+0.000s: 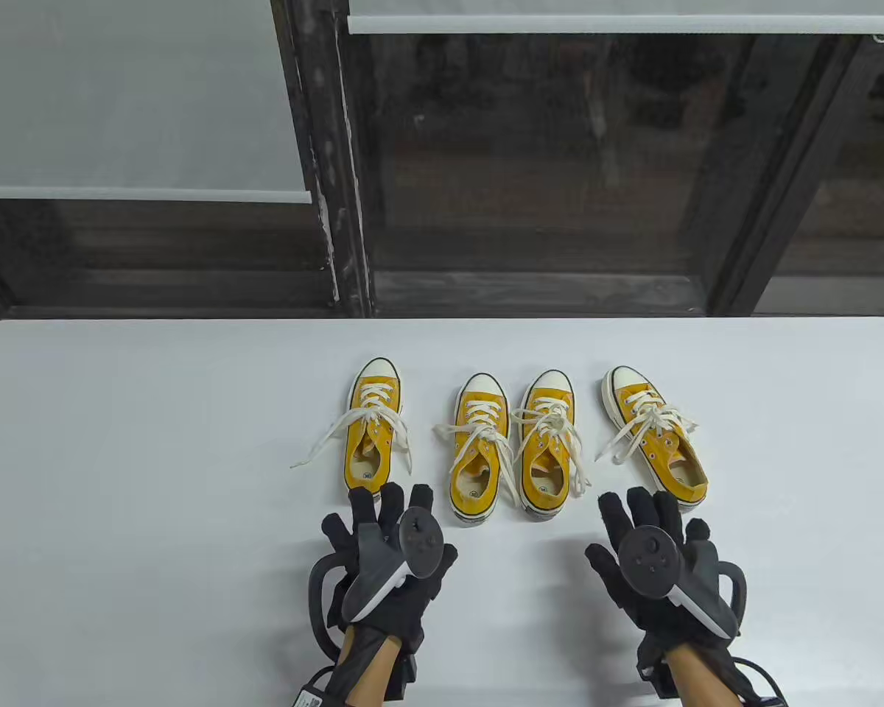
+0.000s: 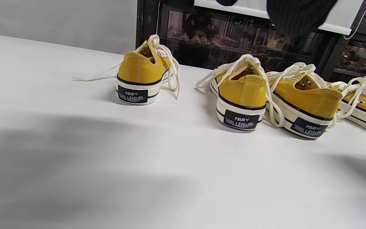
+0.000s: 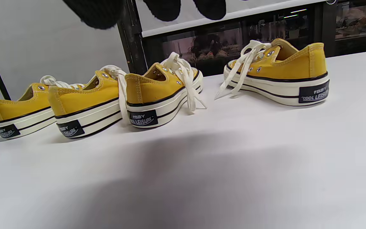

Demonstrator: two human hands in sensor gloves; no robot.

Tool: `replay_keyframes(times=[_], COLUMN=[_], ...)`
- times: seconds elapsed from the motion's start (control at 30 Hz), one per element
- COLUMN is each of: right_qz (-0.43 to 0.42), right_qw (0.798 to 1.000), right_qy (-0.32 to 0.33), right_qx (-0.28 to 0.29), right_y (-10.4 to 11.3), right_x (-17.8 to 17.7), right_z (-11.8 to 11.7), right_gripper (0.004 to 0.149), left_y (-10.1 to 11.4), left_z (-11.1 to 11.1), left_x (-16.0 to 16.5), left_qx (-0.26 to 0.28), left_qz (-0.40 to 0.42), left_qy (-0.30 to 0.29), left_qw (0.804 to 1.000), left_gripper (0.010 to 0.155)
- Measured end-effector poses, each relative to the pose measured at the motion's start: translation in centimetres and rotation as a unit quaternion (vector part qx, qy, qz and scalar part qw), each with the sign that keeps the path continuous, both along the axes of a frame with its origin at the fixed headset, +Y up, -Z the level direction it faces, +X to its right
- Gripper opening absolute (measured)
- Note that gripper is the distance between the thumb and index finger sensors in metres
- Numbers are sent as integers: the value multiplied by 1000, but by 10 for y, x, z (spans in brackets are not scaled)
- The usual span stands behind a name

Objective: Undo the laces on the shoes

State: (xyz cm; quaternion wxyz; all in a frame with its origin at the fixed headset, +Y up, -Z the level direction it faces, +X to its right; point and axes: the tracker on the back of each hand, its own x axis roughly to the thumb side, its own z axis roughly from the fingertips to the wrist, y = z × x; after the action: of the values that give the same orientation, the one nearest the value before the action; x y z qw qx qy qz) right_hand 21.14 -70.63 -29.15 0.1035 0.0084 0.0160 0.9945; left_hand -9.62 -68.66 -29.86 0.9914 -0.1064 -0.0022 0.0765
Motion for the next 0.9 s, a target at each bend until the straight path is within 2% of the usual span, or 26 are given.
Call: replay_keyframes(times=[0.23, 0.4, 0.57, 0.77, 0.9], right_qz=[-1, -26, -47, -73, -129], right_qw=[1000, 999, 998, 988, 966], right_qy=[8, -5, -34, -123, -198], right_qx=[-8, -17, -15, -55, -101], right_y=[-1, 0, 7, 29, 37], right_x=[-2, 4, 16, 57, 87], right_z=[1, 0, -5, -37, -64], right_gripper=[69, 70, 69, 68, 64], left_y=[6, -1, -2, -2, -3], left_z=[3, 3, 3, 1, -1], left_x=[-2, 4, 7, 2, 0], left_qx=[17, -6, -6, -8, -15], left_qz=[19, 15, 13, 26, 28], left_qy=[-1, -15, -19, -9, -4], left_qw=[1000, 1000, 1000, 1000, 999], left_gripper=[80, 79, 78, 77, 77])
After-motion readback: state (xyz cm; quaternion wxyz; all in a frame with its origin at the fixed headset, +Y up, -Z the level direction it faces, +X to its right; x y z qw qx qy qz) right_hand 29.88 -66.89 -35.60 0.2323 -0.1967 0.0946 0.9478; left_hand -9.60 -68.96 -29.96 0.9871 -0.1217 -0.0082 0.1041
